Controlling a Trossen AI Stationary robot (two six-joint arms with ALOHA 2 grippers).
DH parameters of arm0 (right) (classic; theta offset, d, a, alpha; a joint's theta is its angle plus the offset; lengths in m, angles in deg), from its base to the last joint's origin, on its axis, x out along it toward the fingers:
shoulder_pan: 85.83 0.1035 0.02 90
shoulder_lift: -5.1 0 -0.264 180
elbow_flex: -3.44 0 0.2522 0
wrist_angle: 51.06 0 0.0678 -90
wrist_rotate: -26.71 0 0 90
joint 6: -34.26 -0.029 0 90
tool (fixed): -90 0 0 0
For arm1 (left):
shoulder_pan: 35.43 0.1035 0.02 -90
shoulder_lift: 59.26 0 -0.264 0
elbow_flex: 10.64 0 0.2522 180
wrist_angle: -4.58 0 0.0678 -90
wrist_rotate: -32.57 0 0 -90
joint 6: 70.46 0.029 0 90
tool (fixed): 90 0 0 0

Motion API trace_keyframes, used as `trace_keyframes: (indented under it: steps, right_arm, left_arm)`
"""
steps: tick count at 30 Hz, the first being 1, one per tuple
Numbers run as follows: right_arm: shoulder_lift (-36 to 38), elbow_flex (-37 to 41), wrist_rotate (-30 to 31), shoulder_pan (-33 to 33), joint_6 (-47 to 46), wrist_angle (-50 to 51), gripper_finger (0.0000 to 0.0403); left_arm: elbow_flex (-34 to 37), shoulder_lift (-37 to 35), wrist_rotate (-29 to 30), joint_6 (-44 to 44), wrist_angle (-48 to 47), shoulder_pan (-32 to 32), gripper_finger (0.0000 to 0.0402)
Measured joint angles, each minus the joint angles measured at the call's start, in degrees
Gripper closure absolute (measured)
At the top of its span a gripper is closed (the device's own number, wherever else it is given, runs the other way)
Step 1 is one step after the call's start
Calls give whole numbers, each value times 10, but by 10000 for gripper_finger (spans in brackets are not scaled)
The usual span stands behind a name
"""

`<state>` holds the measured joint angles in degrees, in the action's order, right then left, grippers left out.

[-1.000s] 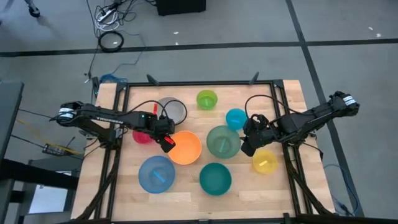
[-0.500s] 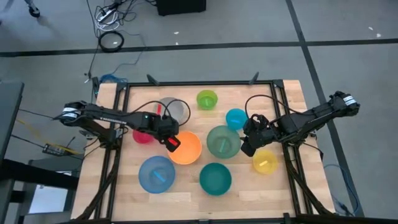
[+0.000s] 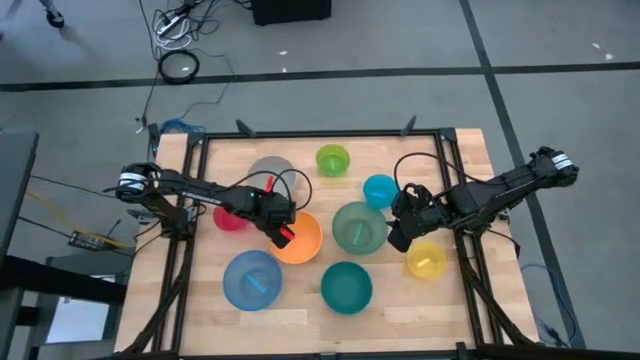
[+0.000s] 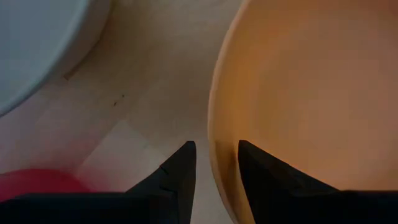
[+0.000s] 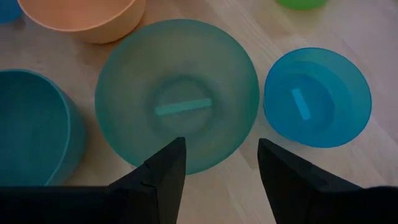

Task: Nest bowls inside each other
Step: Stack the light green bowl on top of the light blue bowl

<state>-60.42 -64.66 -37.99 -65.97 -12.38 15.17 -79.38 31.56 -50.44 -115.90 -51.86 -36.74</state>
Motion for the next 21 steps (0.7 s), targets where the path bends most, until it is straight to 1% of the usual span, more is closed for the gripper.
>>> trace_keyframes:
  steps: [8,12,17,21]
  right_arm:
    - [0,0,0,0,1,0,215]
    - [0,0,0,0,-4,2,215]
    - [0,0,6,-2,-37,4,215]
    - [0,0,8,-2,-53,4,215]
  left_arm:
    - [0,0,-2,10,22,0,272]
    - [0,-4,-14,15,36,0,273]
    - [-2,-13,-17,15,30,0,273]
    - [-25,-14,-17,18,11,0,273]
